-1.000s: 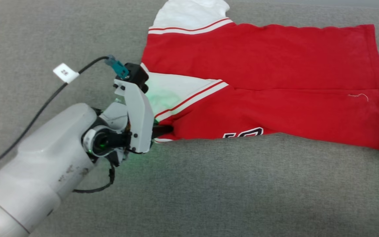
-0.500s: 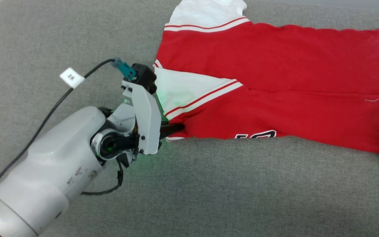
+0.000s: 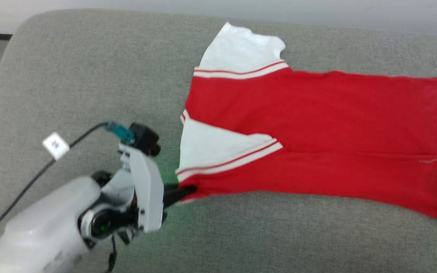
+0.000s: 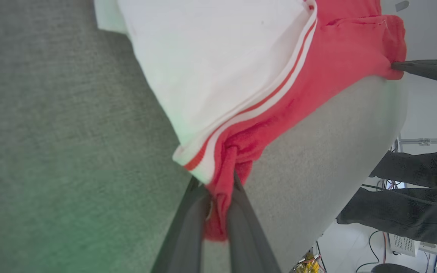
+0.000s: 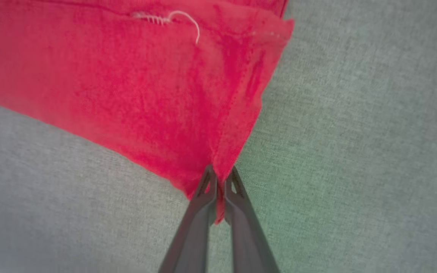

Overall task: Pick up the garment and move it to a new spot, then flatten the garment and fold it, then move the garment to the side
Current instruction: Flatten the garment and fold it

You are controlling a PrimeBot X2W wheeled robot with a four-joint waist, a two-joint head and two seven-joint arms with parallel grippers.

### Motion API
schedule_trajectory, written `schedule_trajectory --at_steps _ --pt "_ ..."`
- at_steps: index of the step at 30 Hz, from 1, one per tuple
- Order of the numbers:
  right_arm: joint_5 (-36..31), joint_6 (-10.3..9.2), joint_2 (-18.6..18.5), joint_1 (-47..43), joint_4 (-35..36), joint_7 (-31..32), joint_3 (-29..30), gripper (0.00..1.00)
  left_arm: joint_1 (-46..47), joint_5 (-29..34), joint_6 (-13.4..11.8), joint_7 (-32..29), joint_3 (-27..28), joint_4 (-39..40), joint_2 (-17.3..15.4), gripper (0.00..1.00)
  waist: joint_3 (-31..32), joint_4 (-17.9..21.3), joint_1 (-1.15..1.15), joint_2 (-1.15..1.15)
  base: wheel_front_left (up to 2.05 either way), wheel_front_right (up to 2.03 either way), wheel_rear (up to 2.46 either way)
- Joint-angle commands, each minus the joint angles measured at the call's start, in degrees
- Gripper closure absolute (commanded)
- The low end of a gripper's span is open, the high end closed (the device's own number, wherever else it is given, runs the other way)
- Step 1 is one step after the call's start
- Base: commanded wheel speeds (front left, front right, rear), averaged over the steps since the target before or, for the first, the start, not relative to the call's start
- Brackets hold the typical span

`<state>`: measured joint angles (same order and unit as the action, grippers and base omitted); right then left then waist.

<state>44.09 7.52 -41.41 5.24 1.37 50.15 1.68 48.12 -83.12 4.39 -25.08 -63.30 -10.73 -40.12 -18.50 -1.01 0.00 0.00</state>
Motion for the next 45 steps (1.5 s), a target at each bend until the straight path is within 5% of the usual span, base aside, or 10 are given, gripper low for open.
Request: schedule_trajectory --at_steps 1,13,14,15,16,17,18,30,39,45 --pt "0.1 -0.07 -0.3 -1.2 0.5 0.4 0.5 1.00 -1.2 0.3 -0.6 0.4 -0.1 1.1 -0.7 1.00 0.1 -0.1 0.00 0.00 0.00 0.00 0.00" --pt "0.6 -0.07 1.5 -11.6 9.8 4.1 7.1 1.00 -8.6 1.0 -7.5 4.4 -0.3 17.9 -8.2 1.00 0.5 -0.3 0.00 0.00 0.00 0.00 0.00" --pt "0.2 -0.07 1.5 -11.9 10.2 3.8 7.2 0.89 -8.8 1.1 -7.8 4.7 -0.2 18.5 -8.4 1.00 0.6 -0.3 0.00 0.00 0.00 0.00 0.00" --pt "0.1 -0.07 1.7 -11.8 10.4 3.3 7.4 0.62 -8.9 1.4 -8.1 5.2 0.0 18.8 -8.6 0.90 0.7 -0.4 0.00 0.00 0.00 0.00 0.00" --pt "0.3 -0.07 2.1 -11.8 10.8 2.9 7.7 0.47 -9.0 1.6 -8.5 5.7 0.1 19.2 -8.7 0.59 0.8 -0.4 0.00 0.00 0.00 0.00 0.00" --pt "0.6 -0.06 2.4 -11.8 11.2 2.5 8.1 0.07 -9.2 1.8 -8.7 6.3 0.3 19.6 -8.9 0.23 1.0 -0.4 0.00 0.00 0.00 0.00 0.00" --pt "0.9 -0.06 2.7 -11.7 11.5 2.0 8.6 0.00 -9.5 1.8 -9.0 6.9 0.7 19.9 -9.1 0.00 1.2 -0.4 0.00 0.00 0.00 0.00 0.00" --pt "-6.5 -0.06 13.1 -3.4 11.3 -17.8 16.1 0.00 -12.0 0.5 -12.9 22.2 9.6 19.6 -11.5 0.00 2.1 -0.5 0.00 0.00 0.00 0.00 0.00" --pt "-12.8 -0.06 19.7 4.5 4.3 -41.4 6.3 0.00 -5.0 3.5 -8.2 30.3 14.5 4.4 -6.6 0.00 0.1 2.4 0.00 0.00 0.00 0.00 0.00" --pt "-15.0 -0.06 22.3 7.5 1.3 -50.2 3.3 0.00 6.8 9.6 -5.7 27.7 13.4 -6.5 -3.0 0.00 -2.5 6.3 0.00 0.00 0.00 0.00 0.00"
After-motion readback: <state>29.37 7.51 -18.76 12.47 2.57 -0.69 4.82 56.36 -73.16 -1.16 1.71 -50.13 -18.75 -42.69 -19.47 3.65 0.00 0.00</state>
